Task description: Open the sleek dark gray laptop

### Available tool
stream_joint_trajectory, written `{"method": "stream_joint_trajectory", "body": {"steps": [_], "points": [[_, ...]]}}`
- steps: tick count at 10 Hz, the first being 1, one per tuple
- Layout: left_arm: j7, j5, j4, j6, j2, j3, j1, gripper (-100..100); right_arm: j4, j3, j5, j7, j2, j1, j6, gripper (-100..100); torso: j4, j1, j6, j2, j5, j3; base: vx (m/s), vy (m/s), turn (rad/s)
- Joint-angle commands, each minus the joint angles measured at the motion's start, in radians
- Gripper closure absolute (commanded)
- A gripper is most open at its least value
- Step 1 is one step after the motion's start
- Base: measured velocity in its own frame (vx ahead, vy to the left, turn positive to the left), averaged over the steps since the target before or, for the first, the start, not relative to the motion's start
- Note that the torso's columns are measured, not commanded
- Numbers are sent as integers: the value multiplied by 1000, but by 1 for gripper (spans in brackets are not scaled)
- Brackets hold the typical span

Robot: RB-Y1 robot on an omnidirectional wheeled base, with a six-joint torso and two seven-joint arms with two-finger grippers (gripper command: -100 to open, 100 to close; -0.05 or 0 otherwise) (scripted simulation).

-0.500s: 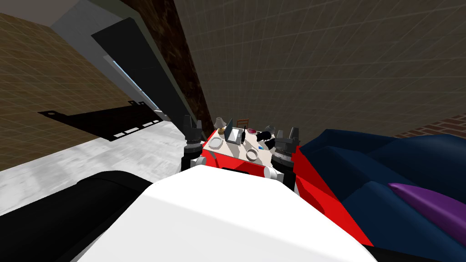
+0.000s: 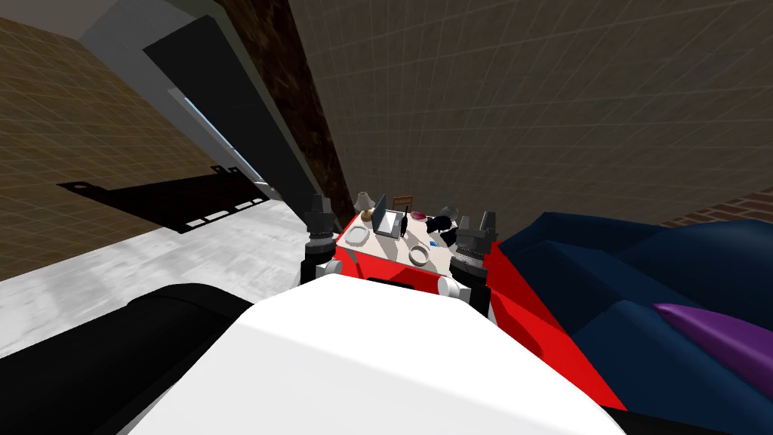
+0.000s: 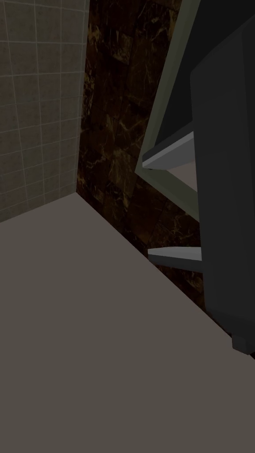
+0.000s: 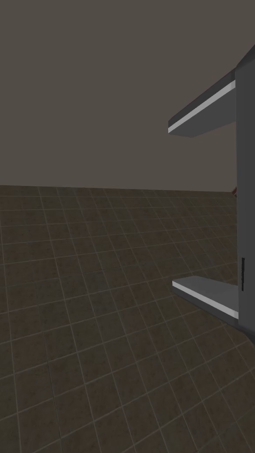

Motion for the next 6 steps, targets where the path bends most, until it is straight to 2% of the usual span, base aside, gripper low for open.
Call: {"method": "stream_joint_trajectory", "body": {"steps": [1, 4, 5, 6], "points": [[0, 0, 0, 0, 0, 0, 0, 0, 0, 0, 0, 0, 0, 0, 0, 0, 74, 0, 0, 74, 0, -147, 0, 0, 0], [0, 0, 0, 0, 0, 0, 0, 0, 0, 0, 0, 0, 0, 0, 0, 0, 295, 0, 0, 296, 0, -590, 0, 0, 0], [0, 0, 0, 0, 0, 0, 0, 0, 7, 1, 13, 6, -33, -7, 6, -100, 369, 0, 0, 369, 0, -738, 6, 17, -8], [0, 0, 0, 0, 0, 0, 0, 0, 15, 1, 26, 12, -56, -13, 11, -100, 402, 1, 0, 403, 0, -807, 3, 34, -15]]}}
